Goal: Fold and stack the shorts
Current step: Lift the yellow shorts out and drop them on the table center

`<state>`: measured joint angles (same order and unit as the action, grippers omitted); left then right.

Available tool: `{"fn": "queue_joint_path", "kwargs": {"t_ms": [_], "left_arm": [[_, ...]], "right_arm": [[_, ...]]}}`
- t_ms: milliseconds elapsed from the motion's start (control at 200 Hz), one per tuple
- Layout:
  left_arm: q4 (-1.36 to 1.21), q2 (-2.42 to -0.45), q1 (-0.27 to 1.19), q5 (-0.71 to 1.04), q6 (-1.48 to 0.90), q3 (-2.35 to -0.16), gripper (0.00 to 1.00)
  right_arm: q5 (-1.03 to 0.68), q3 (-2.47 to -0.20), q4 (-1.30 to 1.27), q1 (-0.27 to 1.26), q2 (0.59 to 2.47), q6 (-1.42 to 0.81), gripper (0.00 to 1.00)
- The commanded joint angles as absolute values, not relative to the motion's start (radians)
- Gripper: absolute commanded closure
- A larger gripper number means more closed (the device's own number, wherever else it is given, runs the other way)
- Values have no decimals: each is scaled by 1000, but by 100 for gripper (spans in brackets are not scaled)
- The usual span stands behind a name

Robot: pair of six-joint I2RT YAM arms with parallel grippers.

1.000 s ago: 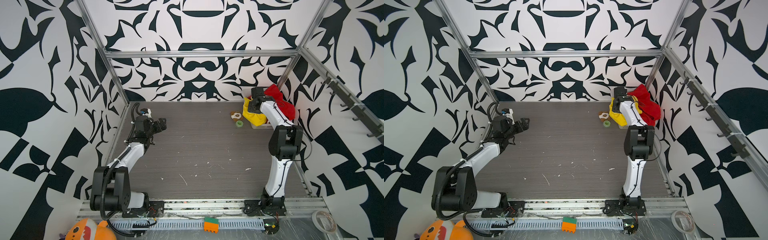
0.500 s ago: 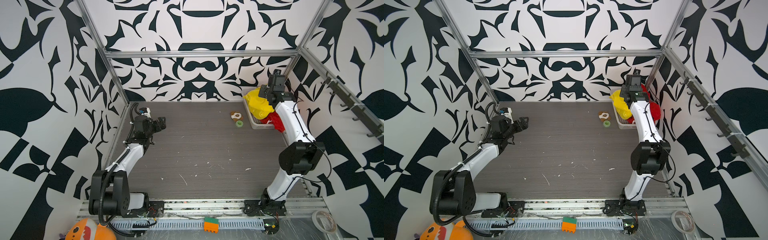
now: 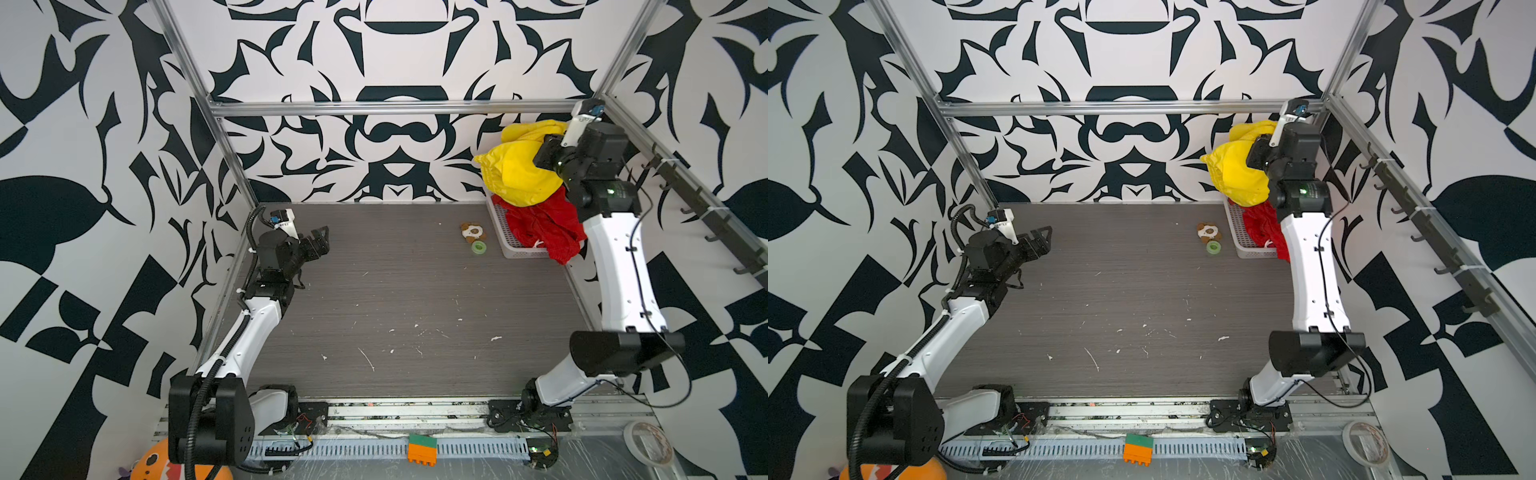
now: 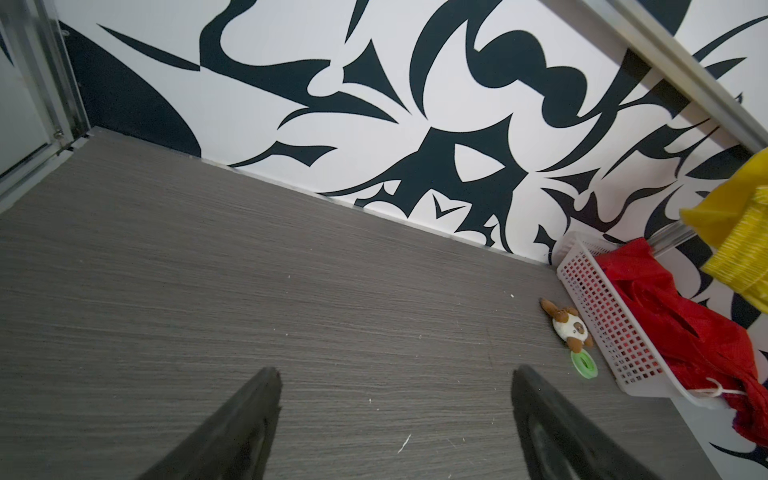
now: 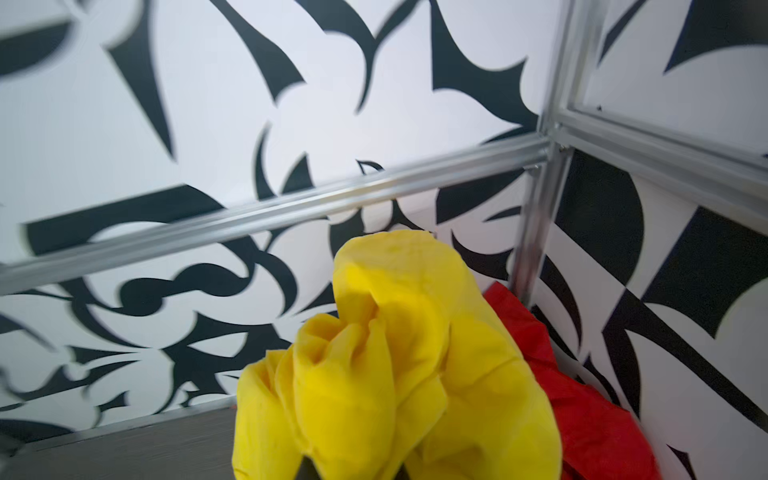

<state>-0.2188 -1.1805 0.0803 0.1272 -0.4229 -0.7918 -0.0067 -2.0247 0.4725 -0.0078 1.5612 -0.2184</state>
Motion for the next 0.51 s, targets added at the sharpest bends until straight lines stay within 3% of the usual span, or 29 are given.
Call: {"fn": "queue_joint_path", "kwargs": {"t_ms": [0,275,500], "left_arm": [[-207,-1136,84,164,-436,-769,10],[-100,-1016,88,187,-418,-714,10],[63,-924,88,170,-414,-706,8]], "right_arm": [[-241,-1982,344,19,1431,-269,100],[-342,-1616,305,287,1227,-271,100],[-216,-1254,153,543,1152,-374,100]]}}
